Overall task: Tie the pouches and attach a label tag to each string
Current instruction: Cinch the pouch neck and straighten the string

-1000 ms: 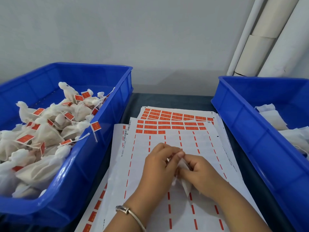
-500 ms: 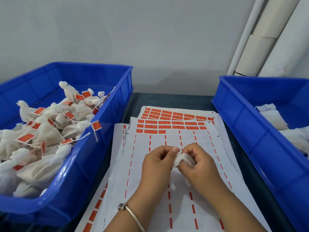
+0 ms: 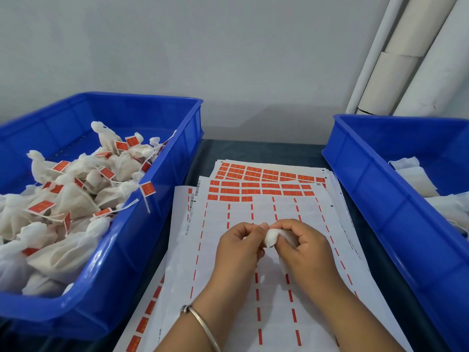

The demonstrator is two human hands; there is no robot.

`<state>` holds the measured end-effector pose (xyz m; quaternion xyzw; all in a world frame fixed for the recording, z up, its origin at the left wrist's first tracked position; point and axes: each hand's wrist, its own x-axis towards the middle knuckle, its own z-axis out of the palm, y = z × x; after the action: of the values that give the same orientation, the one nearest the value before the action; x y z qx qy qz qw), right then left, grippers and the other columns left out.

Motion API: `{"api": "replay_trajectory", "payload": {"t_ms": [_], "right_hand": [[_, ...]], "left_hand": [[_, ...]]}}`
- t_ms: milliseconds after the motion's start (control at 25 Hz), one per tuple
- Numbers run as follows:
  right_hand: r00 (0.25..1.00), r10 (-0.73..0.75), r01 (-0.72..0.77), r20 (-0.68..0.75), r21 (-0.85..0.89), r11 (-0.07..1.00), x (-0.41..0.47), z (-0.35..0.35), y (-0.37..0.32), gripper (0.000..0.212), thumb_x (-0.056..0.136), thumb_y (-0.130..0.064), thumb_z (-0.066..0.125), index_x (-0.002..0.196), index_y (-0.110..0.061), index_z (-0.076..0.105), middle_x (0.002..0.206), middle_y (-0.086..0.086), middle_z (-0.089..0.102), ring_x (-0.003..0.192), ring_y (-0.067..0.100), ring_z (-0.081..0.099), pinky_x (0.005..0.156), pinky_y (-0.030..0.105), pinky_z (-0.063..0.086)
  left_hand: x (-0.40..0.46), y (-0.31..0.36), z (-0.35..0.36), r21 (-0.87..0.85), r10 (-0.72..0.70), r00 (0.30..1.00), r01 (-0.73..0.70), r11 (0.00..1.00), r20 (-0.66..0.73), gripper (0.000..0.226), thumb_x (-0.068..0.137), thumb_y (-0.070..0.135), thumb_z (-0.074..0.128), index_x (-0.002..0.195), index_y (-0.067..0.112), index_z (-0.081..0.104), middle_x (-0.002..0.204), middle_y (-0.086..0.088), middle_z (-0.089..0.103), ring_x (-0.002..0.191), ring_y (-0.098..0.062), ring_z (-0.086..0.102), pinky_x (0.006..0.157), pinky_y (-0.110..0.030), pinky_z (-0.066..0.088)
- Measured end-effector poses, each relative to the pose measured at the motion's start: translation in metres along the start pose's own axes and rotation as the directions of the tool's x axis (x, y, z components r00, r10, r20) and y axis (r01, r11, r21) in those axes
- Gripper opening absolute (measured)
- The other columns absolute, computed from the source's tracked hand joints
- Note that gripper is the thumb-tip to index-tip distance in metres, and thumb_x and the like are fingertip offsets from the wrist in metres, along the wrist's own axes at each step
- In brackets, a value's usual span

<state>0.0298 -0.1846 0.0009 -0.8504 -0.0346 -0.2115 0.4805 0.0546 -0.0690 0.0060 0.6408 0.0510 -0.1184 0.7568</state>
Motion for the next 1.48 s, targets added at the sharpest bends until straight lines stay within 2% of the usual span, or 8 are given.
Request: {"api": "replay_trajectory", "payload": {"t_ms": [120, 360, 520, 680, 880, 1040, 1200, 1480], "right_hand": [[1.0, -0.012, 0.012, 0.016, 0.031, 0.999, -0.001, 0.0, 0.0, 0.038, 0.082, -0.01, 0.069, 0.082, -0.046, 0.056, 0.081, -0.039, 0.061, 0.092, -0.015, 0.055, 0.071, -0.002, 0.041], [0.999, 0.002, -0.001, 0.051, -0.008, 1.0, 0.001, 0.001, 0.002, 0.028, 0.084, -0.016, 0.066, 0.08, -0.043, 0.055, 0.079, -0.022, 0.06, 0.088, -0.009, 0.055, 0.07, 0.002, 0.043], [0.997, 0.081, -0.081, 0.018, 0.004, 0.997, 0.003, -0.001, 0.004, 0.025, 0.086, -0.016, 0.062, 0.077, -0.038, 0.054, 0.076, -0.018, 0.059, 0.082, -0.008, 0.055, 0.065, 0.003, 0.044], [0.977, 0.21, -0.212, 0.032, 0.055, 0.976, 0.005, -0.004, 0.005, 0.017, 0.089, -0.02, 0.059, 0.077, -0.033, 0.057, 0.073, -0.015, 0.061, 0.078, -0.006, 0.058, 0.057, 0.001, 0.043], [0.894, 0.391, -0.441, 0.219, 0.27, 0.856, 0.008, -0.007, -0.001, 0.015, 0.089, -0.037, 0.057, 0.08, -0.037, 0.069, 0.078, -0.026, 0.065, 0.085, -0.003, 0.061, 0.061, 0.005, 0.047], [0.819, 0.415, -0.571, 0.396, 0.494, 0.656, 0.009, -0.01, -0.004, 0.018, 0.072, -0.04, 0.062, 0.084, -0.043, 0.074, 0.088, -0.014, 0.071, 0.1, 0.02, 0.06, 0.092, 0.033, 0.05], [0.79, 0.458, -0.613, 0.407, 0.548, 0.57, 0.009, -0.012, 0.002, 0.017, 0.085, -0.023, 0.06, 0.086, -0.027, 0.077, 0.094, -0.002, 0.072, 0.106, 0.025, 0.06, 0.09, 0.034, 0.051], [0.803, 0.482, -0.595, 0.352, 0.53, 0.604, 0.01, -0.011, 0.004, 0.019, 0.09, -0.023, 0.058, 0.089, -0.025, 0.076, 0.096, 0.0, 0.073, 0.103, 0.024, 0.064, 0.088, 0.035, 0.053]], "left_hand": [[0.001, 0.0, 0.0, -0.026, -0.022, 1.0, 0.022, 0.999, 0.019, 0.022, 0.088, 0.029, 0.061, 0.075, 0.014, 0.072, 0.084, -0.016, 0.068, 0.078, -0.028, 0.063, 0.076, -0.033, 0.055], [0.004, -0.002, 0.0, -0.055, -0.039, 0.999, 0.04, 0.998, 0.028, 0.021, 0.088, 0.026, 0.062, 0.072, 0.017, 0.072, 0.087, -0.019, 0.067, 0.08, -0.028, 0.063, 0.078, -0.035, 0.055], [0.005, -0.001, -0.002, -0.191, -0.022, 0.996, 0.039, 0.981, 0.089, 0.032, 0.082, -0.006, 0.057, 0.077, 0.023, 0.07, 0.085, -0.002, 0.068, 0.084, -0.023, 0.067, 0.072, -0.03, 0.056], [-0.002, 0.0, 0.0, 0.072, 0.11, 0.987, -0.119, 0.99, 0.117, 0.033, 0.08, 0.006, 0.071, 0.095, 0.034, 0.061, 0.086, 0.029, 0.062, 0.081, 0.006, 0.063, 0.058, -0.007, 0.048], [0.004, 0.0, -0.005, 0.069, 0.172, 0.984, -0.168, 0.983, -0.05, 0.021, 0.078, 0.015, 0.074, 0.087, 0.029, 0.062, 0.079, 0.03, 0.064, 0.075, 0.012, 0.061, 0.046, -0.002, 0.04], [0.003, -0.003, -0.003, 0.128, 0.222, 0.974, -0.215, 0.968, -0.045, 0.024, 0.078, 0.008, 0.072, 0.068, 0.028, 0.068, 0.08, 0.017, 0.067, 0.077, 0.008, 0.062, 0.056, -0.003, 0.045], [0.002, -0.001, -0.002, 0.346, 0.332, 0.943, -0.298, 0.89, -0.041, 0.044, 0.08, 0.006, 0.07, 0.055, 0.042, 0.066, 0.084, 0.016, 0.062, 0.085, 0.01, 0.056, 0.066, -0.002, 0.044], [-0.005, 0.0, -0.002, 0.418, 0.453, 0.881, -0.466, 0.78, 0.136, 0.026, 0.08, 0.022, 0.072, 0.084, 0.047, 0.066, 0.098, 0.03, 0.055, 0.098, 0.011, 0.051, 0.072, -0.006, 0.045]]}}
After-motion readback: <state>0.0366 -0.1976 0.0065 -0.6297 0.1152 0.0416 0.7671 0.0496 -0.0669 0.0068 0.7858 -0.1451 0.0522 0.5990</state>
